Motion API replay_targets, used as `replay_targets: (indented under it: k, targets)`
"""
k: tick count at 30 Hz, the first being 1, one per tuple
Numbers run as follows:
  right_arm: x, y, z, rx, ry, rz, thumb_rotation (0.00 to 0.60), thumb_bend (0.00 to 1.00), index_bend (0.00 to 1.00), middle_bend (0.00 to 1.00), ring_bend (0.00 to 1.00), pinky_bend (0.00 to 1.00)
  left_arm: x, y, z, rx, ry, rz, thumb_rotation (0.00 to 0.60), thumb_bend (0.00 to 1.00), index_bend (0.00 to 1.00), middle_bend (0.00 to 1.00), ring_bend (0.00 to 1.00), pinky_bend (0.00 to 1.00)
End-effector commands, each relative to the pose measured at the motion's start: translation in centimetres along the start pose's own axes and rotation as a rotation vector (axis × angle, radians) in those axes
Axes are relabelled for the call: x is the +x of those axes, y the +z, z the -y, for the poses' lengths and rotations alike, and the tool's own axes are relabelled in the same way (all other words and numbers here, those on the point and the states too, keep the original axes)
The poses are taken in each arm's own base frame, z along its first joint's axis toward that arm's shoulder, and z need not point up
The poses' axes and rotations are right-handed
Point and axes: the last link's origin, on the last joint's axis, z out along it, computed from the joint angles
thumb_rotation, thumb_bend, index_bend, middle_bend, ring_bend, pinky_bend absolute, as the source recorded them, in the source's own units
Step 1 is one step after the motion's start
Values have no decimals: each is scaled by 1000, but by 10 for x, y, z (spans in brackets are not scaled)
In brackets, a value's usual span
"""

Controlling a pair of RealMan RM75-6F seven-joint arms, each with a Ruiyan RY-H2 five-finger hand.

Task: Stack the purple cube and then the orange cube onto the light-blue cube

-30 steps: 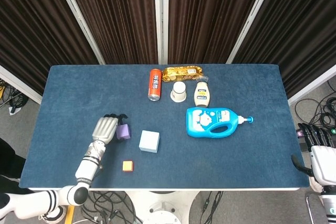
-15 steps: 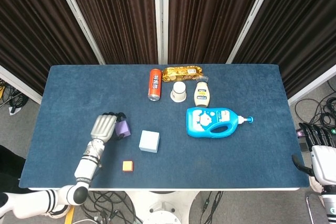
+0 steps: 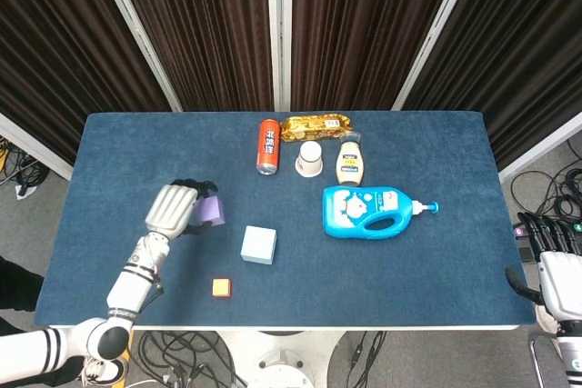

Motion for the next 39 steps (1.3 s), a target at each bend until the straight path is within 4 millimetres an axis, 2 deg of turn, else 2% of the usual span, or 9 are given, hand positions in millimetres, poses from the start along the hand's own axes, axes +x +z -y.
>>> replay_targets:
  k: [1, 5, 11, 23, 39]
  targets:
    - [0, 0, 0, -1, 1, -1, 600, 232, 39, 78, 0, 0, 15, -2, -19, -101, -2, -13, 600, 308, 368, 585, 344, 331]
    - [2, 2, 0, 12, 7, -22, 600, 233, 39, 79, 0, 0, 14, -6, -32, -168, 1, -7, 600, 307, 368, 586, 344, 331]
    - [4, -1, -2, 28, 23, -52, 600, 232, 39, 84, 0, 0, -3, -12, -46, -232, 19, 22, 600, 308, 368, 585, 344, 331]
    - [6, -2, -4, 20, 33, -49, 600, 232, 39, 84, 0, 0, -25, -4, -65, -315, 100, 6, 600, 307, 369, 586, 344, 330]
    - [5, 0, -4, 16, 29, -39, 600, 232, 39, 84, 0, 0, -43, 0, -63, -343, 134, 45, 600, 306, 370, 586, 344, 325]
